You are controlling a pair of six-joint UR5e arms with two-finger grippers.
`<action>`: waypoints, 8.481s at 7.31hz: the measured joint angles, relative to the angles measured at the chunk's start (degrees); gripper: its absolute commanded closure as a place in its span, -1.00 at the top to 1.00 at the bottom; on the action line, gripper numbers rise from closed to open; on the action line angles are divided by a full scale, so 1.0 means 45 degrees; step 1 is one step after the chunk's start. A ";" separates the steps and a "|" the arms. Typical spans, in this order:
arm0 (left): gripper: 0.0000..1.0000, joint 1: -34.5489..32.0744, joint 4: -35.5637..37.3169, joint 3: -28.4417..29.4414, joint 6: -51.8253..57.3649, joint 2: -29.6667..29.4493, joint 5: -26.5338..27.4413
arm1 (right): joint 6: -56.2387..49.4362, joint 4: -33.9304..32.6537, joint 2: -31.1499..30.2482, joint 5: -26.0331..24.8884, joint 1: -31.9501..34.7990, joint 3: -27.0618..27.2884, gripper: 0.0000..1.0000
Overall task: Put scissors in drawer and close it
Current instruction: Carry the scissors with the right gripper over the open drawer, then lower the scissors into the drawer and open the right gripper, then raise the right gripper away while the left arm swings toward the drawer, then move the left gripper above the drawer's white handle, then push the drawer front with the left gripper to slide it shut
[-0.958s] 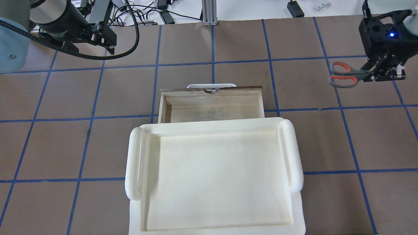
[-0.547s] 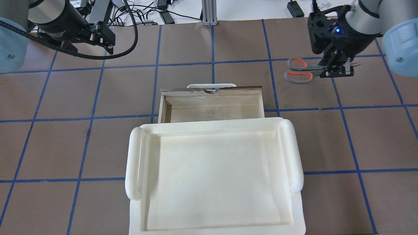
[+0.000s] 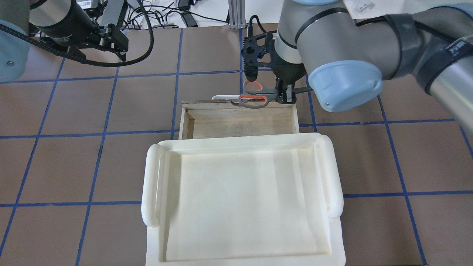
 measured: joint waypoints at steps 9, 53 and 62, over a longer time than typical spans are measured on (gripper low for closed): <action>1.00 0.0049 0.0000 -0.0001 0.0017 -0.0075 -0.0075 | 0.1696 -0.0308 0.1835 -0.0163 0.1738 -0.0630 1.00; 1.00 -0.4402 -0.0423 0.2695 -0.1274 -0.6696 -0.0188 | 1.6396 0.2754 -0.1465 -0.0033 -0.3555 -0.1066 1.00; 1.00 -0.4567 -0.1658 0.1340 -0.1288 -0.5134 -0.0176 | 1.6390 0.2810 -0.1634 -0.0063 -0.3554 -0.0960 1.00</action>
